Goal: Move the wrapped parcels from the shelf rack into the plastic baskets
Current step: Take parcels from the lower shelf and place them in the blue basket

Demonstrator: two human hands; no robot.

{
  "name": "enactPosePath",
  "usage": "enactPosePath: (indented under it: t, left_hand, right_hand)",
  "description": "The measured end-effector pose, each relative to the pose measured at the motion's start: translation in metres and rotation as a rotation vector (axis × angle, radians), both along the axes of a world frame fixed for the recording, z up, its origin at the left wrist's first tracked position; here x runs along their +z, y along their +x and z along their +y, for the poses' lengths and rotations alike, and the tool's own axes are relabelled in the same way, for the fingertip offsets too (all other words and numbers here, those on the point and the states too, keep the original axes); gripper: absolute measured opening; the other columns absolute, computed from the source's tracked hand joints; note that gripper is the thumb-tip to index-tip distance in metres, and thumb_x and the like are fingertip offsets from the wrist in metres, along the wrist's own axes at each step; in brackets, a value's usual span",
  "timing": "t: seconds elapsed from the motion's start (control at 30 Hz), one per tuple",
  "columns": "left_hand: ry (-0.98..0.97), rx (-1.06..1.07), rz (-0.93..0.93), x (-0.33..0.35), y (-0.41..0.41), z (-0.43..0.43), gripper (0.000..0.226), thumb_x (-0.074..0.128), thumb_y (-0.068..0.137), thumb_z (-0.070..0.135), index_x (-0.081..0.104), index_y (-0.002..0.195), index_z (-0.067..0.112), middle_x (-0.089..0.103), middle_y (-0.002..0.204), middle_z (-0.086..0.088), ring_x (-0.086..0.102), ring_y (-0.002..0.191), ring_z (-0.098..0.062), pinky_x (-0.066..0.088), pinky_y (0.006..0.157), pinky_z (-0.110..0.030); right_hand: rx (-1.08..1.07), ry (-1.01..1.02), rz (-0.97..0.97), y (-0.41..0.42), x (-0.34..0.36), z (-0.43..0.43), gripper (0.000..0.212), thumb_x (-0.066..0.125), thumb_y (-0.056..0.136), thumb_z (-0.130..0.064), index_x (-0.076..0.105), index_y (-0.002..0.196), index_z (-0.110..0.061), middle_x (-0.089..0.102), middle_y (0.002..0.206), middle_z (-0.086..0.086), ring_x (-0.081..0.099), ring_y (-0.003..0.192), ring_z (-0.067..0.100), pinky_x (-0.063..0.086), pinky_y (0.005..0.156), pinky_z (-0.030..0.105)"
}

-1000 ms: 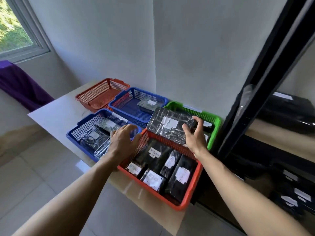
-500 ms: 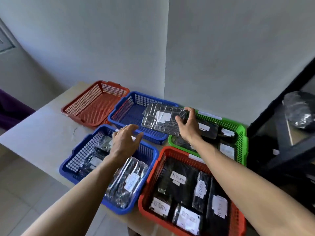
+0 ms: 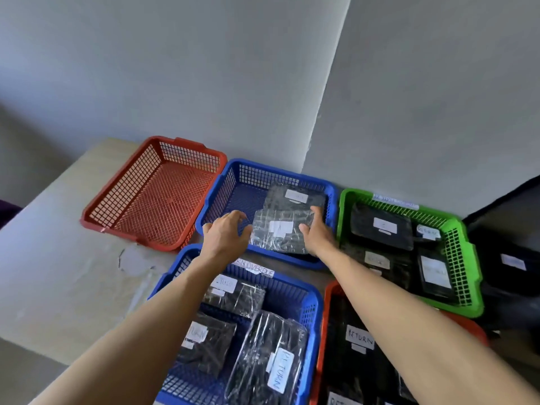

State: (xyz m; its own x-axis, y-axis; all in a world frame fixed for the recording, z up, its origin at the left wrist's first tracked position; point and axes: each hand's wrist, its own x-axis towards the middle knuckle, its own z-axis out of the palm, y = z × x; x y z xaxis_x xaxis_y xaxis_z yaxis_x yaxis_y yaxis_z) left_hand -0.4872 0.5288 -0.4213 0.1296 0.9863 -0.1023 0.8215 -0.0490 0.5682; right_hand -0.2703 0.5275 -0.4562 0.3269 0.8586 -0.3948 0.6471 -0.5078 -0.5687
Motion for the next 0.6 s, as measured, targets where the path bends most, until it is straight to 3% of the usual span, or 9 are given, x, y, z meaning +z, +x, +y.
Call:
enactPosePath:
  t: [0.13,0.27,0.37,0.5,0.6]
  left_hand:
    - [-0.137,-0.077,0.104,-0.013,0.006,0.029,0.038,0.047,0.096,0.034,0.051,0.129,0.014,0.06,0.126,-0.004,0.053,0.116,-0.026,0.022,0.105,-0.046]
    - [-0.305,-0.14,0.229,-0.032,0.019,0.049,0.018,0.041,0.095,0.026,0.052,0.091,0.013,0.062,0.091,-0.005,0.056,0.097,-0.028,0.014,0.11,-0.053]
    - [-0.38,-0.181,0.301,-0.046,0.032,0.051,0.017,0.04,0.093,0.016,0.048,0.078,0.012,0.054,0.077,-0.002,0.052,0.086,-0.026,0.001,0.112,-0.061]
    - [-0.35,-0.199,0.315,-0.055,0.041,0.05,0.015,0.042,0.085,0.007,0.057,0.083,0.009,0.062,0.084,-0.004,0.054,0.089,-0.026,-0.002,0.11,-0.063]
    - [-0.34,-0.216,0.336,-0.057,0.04,0.048,0.019,0.042,0.085,0.01,0.06,0.09,0.012,0.063,0.089,-0.005,0.054,0.099,-0.028,0.0,0.109,-0.063]
  right_hand:
    - [0.1,-0.073,-0.184,-0.001,-0.011,0.007,0.05,0.042,0.103,-0.02,0.023,0.149,-0.022,0.046,0.133,0.022,0.051,0.116,0.037,0.041,0.088,0.039]
    - [0.22,-0.166,-0.386,-0.004,-0.018,0.009,0.043,0.049,0.099,-0.01,0.035,0.14,-0.013,0.036,0.135,0.022,0.05,0.115,0.04,0.046,0.085,0.042]
    - [0.332,-0.165,-0.563,-0.007,-0.018,0.007,0.05,0.052,0.095,-0.003,0.036,0.141,-0.013,0.037,0.136,0.018,0.043,0.12,0.036,0.046,0.088,0.043]
    - [0.451,-0.136,-0.74,-0.001,-0.012,0.005,0.054,0.06,0.092,-0.013,0.037,0.141,-0.017,0.044,0.135,0.012,0.039,0.122,0.032,0.036,0.097,0.039]
    - [0.464,-0.122,-0.685,0.008,-0.01,-0.002,0.047,0.059,0.094,-0.017,0.041,0.137,-0.016,0.048,0.133,0.012,0.041,0.12,0.032,0.035,0.098,0.038]
